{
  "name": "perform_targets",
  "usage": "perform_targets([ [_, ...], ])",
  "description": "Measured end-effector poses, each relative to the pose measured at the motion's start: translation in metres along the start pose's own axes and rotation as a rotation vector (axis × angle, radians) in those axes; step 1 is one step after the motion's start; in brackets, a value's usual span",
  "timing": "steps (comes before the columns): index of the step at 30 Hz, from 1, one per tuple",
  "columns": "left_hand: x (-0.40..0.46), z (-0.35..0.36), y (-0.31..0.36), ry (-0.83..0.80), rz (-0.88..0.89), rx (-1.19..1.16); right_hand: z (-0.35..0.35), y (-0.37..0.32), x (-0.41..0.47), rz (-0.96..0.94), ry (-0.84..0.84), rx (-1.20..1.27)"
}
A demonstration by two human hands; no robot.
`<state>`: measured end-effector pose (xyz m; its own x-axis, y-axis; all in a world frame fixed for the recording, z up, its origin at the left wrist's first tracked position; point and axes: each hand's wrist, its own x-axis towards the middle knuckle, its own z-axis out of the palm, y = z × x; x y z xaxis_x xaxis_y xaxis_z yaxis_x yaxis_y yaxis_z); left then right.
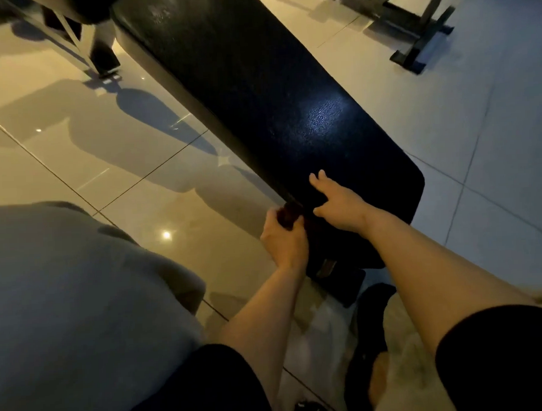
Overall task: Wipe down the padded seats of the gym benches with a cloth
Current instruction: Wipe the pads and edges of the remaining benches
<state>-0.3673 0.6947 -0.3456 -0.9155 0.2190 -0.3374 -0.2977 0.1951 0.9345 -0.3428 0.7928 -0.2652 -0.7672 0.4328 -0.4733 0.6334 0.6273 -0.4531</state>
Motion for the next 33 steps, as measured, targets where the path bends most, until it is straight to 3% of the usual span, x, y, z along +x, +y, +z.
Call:
perform_targets([
  [2,0.007,0.0,0.011,0.107,0.081,-0.033,0.004,0.003,0.0,0.006,0.003,0.001],
  [5,0.011,0.002,0.016,0.114,0.1,-0.027,0.005,0.005,0.0,-0.002,0.024,0.006],
  [10,0.039,-0.004,0.011,-0.005,-0.286,-0.064,0.006,0.003,0.0,0.014,0.011,0.039],
  [11,0.04,-0.007,0.011,-0.006,-0.295,-0.046,0.007,0.003,0.0,0.016,0.012,0.047],
  [15,0.006,-0.002,0.017,0.08,0.083,-0.052,0.005,0.001,0.003,0.025,0.016,0.034],
  [17,-0.005,0.004,0.014,0.074,0.156,-0.067,0.004,0.003,0.003,0.025,0.013,0.047],
  [23,0.004,0.006,0.02,0.036,-0.016,-0.07,0.004,0.006,0.001,0.022,0.007,0.088],
  [26,0.016,-0.002,0.009,0.007,-0.331,-0.131,0.005,0.003,-0.001,0.031,0.015,0.101],
  [27,0.018,-0.005,0.005,0.024,-0.359,-0.104,0.006,0.003,-0.001,0.031,0.017,0.109],
  [31,-0.006,-0.002,0.009,0.011,0.038,-0.055,0.004,0.003,-0.001,0.008,0.022,0.125],
  [33,-0.008,0.004,0.015,0.001,0.021,-0.032,0.003,0.003,0.0,0.018,0.008,0.122],
])
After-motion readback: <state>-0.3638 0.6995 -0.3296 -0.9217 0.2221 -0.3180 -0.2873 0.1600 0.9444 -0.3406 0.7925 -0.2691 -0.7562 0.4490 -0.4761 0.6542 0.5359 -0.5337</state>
